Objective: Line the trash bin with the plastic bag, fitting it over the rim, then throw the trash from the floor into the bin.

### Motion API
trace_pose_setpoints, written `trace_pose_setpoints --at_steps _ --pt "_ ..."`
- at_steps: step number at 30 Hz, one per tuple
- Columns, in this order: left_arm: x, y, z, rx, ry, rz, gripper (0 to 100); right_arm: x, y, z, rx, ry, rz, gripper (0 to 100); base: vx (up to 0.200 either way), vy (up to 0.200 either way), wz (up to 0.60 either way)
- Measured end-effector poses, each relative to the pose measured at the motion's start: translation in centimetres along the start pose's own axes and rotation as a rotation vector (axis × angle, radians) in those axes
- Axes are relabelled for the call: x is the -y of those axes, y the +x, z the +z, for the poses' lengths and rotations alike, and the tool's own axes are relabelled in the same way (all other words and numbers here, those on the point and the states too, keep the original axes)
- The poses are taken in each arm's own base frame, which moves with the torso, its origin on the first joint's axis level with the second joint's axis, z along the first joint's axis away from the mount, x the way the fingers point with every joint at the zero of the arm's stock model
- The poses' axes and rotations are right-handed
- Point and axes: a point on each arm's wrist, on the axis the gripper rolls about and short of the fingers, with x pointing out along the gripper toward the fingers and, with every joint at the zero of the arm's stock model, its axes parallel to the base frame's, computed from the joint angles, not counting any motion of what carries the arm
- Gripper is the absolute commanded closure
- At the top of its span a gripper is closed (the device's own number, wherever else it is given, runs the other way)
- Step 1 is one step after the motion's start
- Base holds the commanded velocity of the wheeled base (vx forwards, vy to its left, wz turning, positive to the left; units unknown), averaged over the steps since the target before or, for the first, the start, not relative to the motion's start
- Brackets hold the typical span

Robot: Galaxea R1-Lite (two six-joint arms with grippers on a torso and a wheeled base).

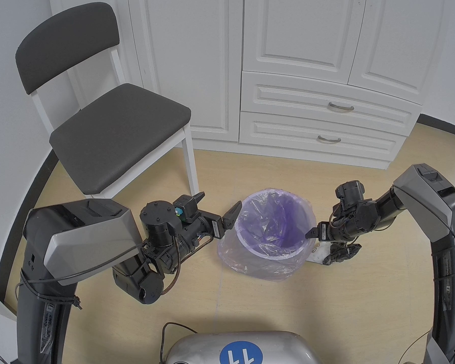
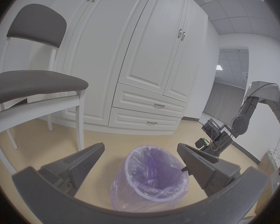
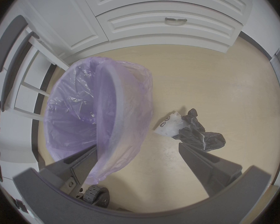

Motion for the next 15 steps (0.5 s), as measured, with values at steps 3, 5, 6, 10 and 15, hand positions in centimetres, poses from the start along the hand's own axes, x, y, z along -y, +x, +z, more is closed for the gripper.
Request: trace_pose_setpoints --at_steps 3,5,6,10,15 --pt "0.0 0.0 0.0 0.001 0.001 0.001 0 0.0 0.0 -0.1 -0.011 0.011 0.029 0 0.0 0.0 0.0" --pt "0.0 0.0 0.0 0.001 0.0 0.001 0 0.1 0.0 -0.1 -0.014 0.014 0.031 0 0.0 0.0 0.0" --pt "0.0 0.0 0.0 0.001 0.0 0.001 0 0.1 -0.1 -0.2 -0.015 0.014 0.031 0 0.0 0.0 0.0" --pt "-0.1 0.0 0.1 0.002 0.0 0.002 0 -0.6 -1.1 -0.2 -0.012 0.002 0.041 0 0.0 0.0 0.0" --pt "0.0 0.0 0.1 0.003 0.001 0.0 0 -1.5 -3.6 0.0 0.022 -0.023 0.058 0 0.0 0.0 0.0"
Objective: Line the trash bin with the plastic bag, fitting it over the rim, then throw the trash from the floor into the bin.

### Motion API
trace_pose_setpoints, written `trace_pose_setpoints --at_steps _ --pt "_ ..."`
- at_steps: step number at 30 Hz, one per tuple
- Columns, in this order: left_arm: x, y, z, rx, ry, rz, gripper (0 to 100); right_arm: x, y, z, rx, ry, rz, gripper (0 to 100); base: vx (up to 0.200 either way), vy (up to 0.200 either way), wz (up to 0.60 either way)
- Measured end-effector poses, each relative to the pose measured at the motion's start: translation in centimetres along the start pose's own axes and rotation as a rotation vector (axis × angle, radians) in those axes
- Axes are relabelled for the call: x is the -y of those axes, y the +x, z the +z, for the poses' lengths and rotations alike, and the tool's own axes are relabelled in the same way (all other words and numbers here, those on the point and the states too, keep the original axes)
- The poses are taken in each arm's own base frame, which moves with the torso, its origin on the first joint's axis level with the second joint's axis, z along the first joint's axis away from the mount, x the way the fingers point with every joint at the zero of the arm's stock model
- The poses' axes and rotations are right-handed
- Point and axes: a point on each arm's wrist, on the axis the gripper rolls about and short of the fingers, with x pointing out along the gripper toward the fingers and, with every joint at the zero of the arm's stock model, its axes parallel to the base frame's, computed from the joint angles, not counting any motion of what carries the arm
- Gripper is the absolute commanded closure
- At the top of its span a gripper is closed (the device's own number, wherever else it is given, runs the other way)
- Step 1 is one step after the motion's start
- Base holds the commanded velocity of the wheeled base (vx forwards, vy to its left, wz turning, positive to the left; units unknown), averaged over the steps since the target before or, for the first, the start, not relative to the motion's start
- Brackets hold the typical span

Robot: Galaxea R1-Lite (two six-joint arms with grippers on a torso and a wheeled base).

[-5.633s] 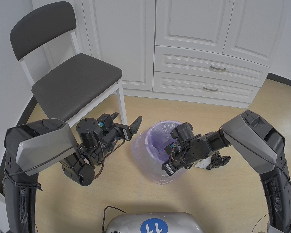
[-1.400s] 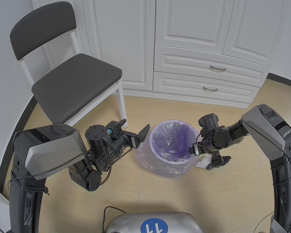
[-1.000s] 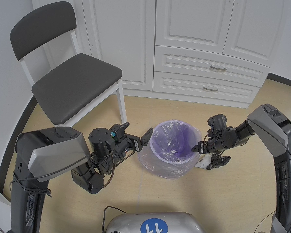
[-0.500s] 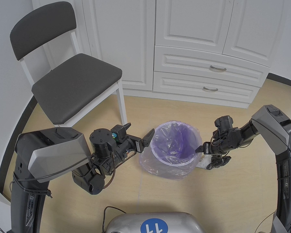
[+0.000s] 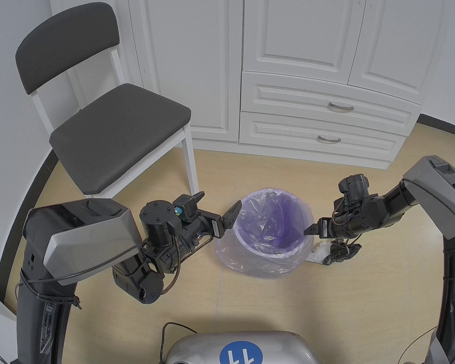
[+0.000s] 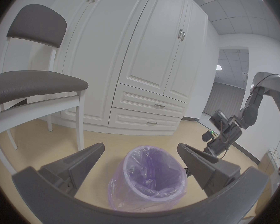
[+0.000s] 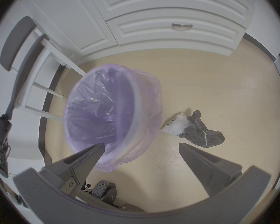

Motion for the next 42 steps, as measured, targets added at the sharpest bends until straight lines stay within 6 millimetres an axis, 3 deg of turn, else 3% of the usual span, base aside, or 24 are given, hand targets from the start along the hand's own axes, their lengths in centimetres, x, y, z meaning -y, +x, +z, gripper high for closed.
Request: trace_pose_setpoints --at_steps 6,12,26,42 --pt "0.0 0.0 0.0 -0.001 0.001 0.0 0 -0.5 -2.4 0.6 0.083 -0.039 0.017 0 0.0 0.0 0.0" --pt "0.0 0.0 0.0 -0.001 0.001 0.0 0 1.2 -2.3 1.2 0.096 -0.041 -0.01 0 0.0 0.0 0.0" --pt "0.0 0.0 -0.2 -0.003 0.0 0.0 0 4.7 2.9 0.9 0.048 -0.012 -0.028 0 0.0 0.0 0.0" --pt "0.1 0.1 -0.4 -0.005 -0.001 -0.003 0 5.2 8.2 0.6 0.003 -0.01 0.001 0 0.0 0.0 0.0"
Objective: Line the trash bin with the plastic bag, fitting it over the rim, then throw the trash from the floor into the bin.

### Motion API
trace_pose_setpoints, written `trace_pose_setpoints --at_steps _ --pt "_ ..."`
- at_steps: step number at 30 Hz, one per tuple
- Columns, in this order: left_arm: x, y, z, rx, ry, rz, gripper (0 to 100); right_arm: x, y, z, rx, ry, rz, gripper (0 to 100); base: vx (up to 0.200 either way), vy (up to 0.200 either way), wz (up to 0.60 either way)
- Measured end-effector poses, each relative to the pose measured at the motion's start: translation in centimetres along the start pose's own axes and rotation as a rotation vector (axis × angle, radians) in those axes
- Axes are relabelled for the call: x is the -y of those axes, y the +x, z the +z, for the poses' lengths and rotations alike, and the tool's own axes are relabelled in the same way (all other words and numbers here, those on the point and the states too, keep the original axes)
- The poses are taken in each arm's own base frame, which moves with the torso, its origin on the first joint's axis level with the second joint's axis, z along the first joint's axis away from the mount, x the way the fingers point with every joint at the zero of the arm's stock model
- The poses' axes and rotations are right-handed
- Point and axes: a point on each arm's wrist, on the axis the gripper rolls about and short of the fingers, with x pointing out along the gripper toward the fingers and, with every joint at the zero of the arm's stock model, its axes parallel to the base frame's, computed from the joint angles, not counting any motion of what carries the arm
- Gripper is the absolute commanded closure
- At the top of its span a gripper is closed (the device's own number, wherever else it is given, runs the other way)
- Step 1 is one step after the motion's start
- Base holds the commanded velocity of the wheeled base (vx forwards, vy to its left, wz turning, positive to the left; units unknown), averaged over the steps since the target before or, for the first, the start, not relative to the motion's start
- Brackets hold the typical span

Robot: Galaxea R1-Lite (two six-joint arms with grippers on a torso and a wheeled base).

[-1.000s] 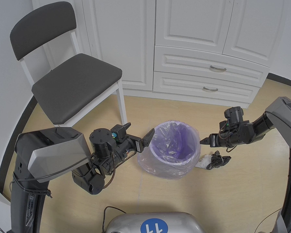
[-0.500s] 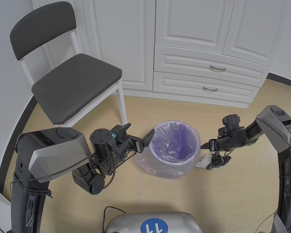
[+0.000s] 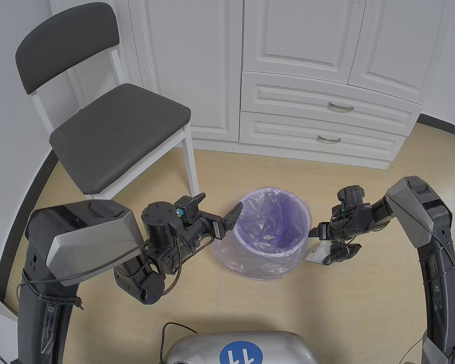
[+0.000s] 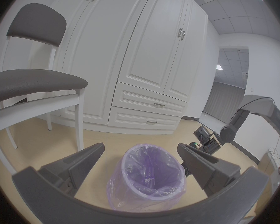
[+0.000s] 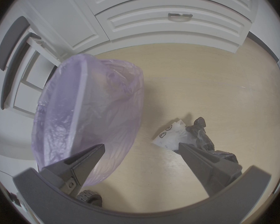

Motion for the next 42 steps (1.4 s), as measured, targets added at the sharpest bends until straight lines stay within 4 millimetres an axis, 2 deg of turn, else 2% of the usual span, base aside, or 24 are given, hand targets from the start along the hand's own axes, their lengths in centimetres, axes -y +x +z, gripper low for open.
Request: trace_pose_setpoints --at_steps 12,19,23,27,34,37,42 --pt "0.0 0.0 -0.3 -0.006 0.0 0.0 0 0.8 4.3 0.0 -0.04 0.008 -0.02 0 0.0 0.0 0.0" --pt "-0.5 0.3 -2.6 -0.052 -0.008 0.006 0 1.3 5.9 -1.0 -0.062 0.012 -0.048 0 0.0 0.0 0.0" --pt "-1.4 0.7 -4.4 -0.093 -0.009 0.023 0 1.3 6.2 -1.4 -0.07 0.014 -0.056 0 0.0 0.0 0.0" --pt "-3.2 1.2 -6.6 -0.201 0.012 0.065 0 1.3 6.3 -1.5 -0.074 0.014 -0.061 0 0.0 0.0 0.0" --pt "-6.1 2.5 -9.1 -0.369 0.032 0.127 0 1.3 6.3 -1.6 -0.077 0.018 -0.065 0 0.0 0.0 0.0" --pt "-6.7 3.4 -9.5 -0.427 0.038 0.14 0 1.3 6.3 -1.7 -0.082 0.019 -0.067 0 0.0 0.0 0.0" --pt "-7.6 6.0 -8.8 -0.436 0.086 0.14 0 1.3 6.2 -1.8 -0.085 0.02 -0.067 0 0.0 0.0 0.0"
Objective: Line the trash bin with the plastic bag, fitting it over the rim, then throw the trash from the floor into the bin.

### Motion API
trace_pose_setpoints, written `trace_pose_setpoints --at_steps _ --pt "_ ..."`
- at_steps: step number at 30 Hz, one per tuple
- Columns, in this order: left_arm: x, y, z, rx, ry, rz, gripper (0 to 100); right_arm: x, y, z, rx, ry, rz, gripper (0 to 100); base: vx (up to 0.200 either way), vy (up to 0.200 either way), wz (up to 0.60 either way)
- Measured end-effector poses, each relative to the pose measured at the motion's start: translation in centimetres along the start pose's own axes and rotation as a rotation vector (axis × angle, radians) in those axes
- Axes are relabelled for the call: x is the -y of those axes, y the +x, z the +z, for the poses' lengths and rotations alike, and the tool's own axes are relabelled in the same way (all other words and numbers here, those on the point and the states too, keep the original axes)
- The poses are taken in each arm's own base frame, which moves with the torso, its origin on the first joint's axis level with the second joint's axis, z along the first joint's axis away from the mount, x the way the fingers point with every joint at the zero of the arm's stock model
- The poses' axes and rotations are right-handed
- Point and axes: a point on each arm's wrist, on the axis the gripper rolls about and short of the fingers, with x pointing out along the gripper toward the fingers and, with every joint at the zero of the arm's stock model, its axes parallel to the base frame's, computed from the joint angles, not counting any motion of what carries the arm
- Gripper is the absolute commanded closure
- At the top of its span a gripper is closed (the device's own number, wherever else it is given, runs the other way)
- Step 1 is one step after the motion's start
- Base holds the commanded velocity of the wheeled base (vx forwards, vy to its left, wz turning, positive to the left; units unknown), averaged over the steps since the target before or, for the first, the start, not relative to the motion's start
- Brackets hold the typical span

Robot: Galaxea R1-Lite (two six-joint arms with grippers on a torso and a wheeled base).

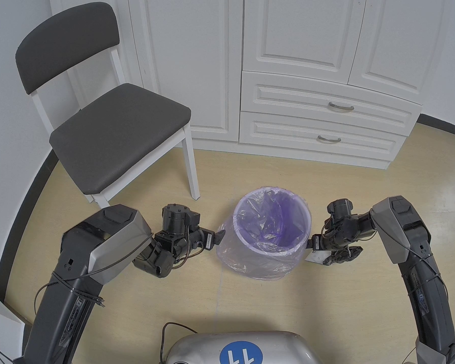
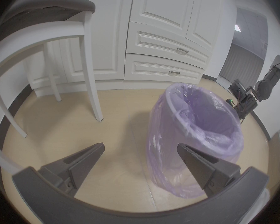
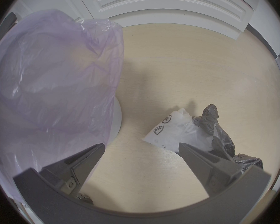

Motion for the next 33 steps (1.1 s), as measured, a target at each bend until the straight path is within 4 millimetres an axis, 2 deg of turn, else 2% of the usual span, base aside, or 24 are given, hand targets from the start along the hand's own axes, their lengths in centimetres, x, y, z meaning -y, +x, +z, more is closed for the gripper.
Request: trace_pose_setpoints --at_steps 8,14,21,33 --pt "-0.9 3.4 1.9 -0.019 0.047 0.01 0 0.0 -0.2 0.1 0.001 0.003 -0.001 0 0.0 0.0 0.0" --pt "-1.2 5.2 0.5 -0.098 0.053 -0.067 0 0.1 -0.3 0.1 0.003 0.003 -0.001 0 0.0 0.0 0.0" --pt "-1.9 5.8 -1.5 -0.15 0.063 -0.112 0 0.1 -0.4 0.2 0.005 0.003 -0.002 0 0.0 0.0 0.0" --pt "-2.8 5.8 -2.7 -0.22 0.11 -0.047 0 0.1 -0.5 0.2 0.009 0.002 -0.034 0 0.0 0.0 0.0"
